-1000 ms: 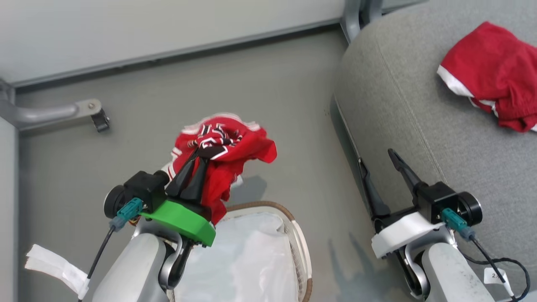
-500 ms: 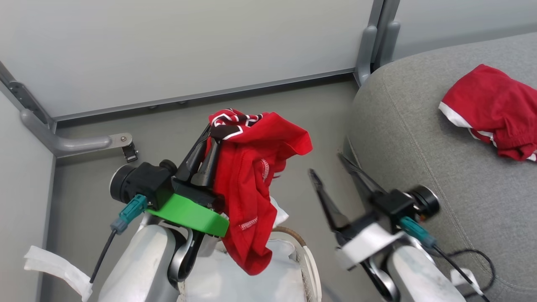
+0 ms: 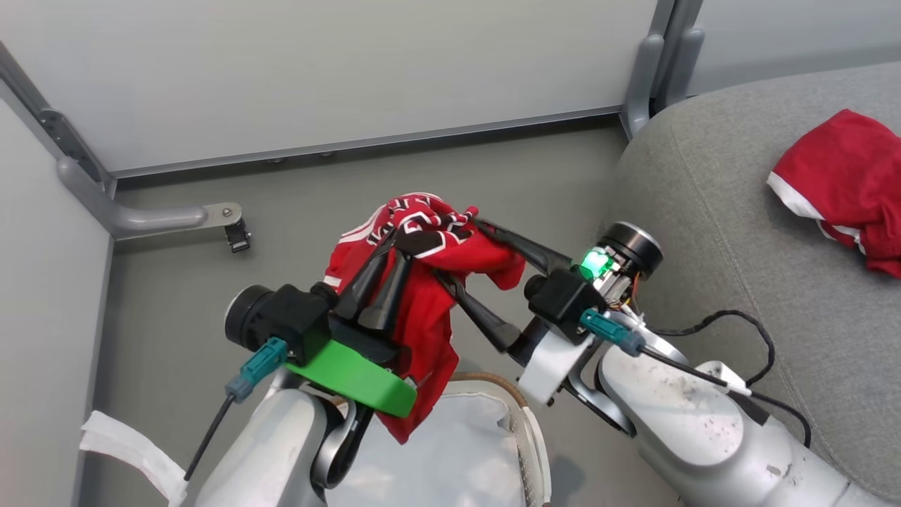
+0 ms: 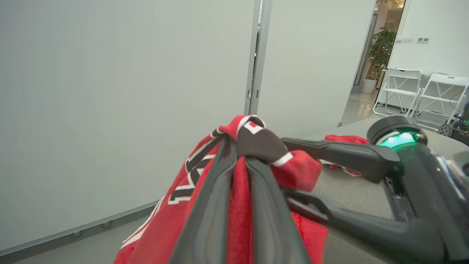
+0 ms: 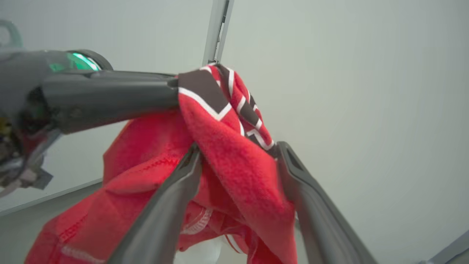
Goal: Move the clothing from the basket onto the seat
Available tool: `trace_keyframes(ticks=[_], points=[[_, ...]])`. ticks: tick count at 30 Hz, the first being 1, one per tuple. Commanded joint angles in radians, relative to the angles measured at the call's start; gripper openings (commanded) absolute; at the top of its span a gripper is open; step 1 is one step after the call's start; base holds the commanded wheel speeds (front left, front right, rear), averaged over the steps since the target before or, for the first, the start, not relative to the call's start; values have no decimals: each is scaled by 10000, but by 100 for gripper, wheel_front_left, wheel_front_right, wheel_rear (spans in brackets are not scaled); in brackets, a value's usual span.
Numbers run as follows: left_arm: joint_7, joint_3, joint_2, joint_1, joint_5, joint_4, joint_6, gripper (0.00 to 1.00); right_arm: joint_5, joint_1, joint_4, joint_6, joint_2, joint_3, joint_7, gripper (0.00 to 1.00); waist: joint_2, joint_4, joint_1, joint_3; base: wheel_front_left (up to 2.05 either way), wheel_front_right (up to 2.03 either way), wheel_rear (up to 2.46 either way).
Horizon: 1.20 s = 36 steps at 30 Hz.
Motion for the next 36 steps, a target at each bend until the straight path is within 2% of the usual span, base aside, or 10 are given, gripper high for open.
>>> trace_keyframes(ticks=[1,9,10,11,12,21,22,23,24,36], points=[[-38,-108,4,-93,-76,-73,7,0,183,-175,427,-14,-70,344,-21,100,0,99,1,-1,0,0,0],[-38,-774,-96,-267,-257,-284,7,0,1071,-865,2049,-14,342,1566,-17,100,0,417,1,49,0,0,0],[-38,-823,-114,-300,-285,-302,7,0,1213,-879,2241,-14,429,1688,-17,87,0,469,1,57,0,0,0],[-38,-881,-142,-343,-332,-334,7,0,1346,-915,2401,-14,525,1777,-19,35,0,541,1,54,0,0,0],[-38,-932,-160,-373,-339,-354,7,0,1479,-948,2413,-14,609,1774,-20,0,0,605,1,63,0,0,0],[-36,-873,-68,-218,-371,-321,7,0,1449,-498,2133,-14,802,913,-20,0,0,832,1,63,0,0,0],[-36,-804,-68,-161,-323,-316,7,21,1445,-427,2087,-14,812,773,-20,0,0,771,1,62,0,0,0],[-32,-700,-59,-80,-277,-261,7,67,1420,-346,2006,-14,828,632,-20,0,0,645,1,70,0,0,0],[-24,-596,-64,-51,-225,-250,7,100,1363,-277,1934,-14,819,504,-22,0,0,537,1,84,0,0,0],[-24,96,161,192,132,-102,7,100,726,740,777,-14,676,-1181,-22,0,0,-3052,1,571,0,0,0]])
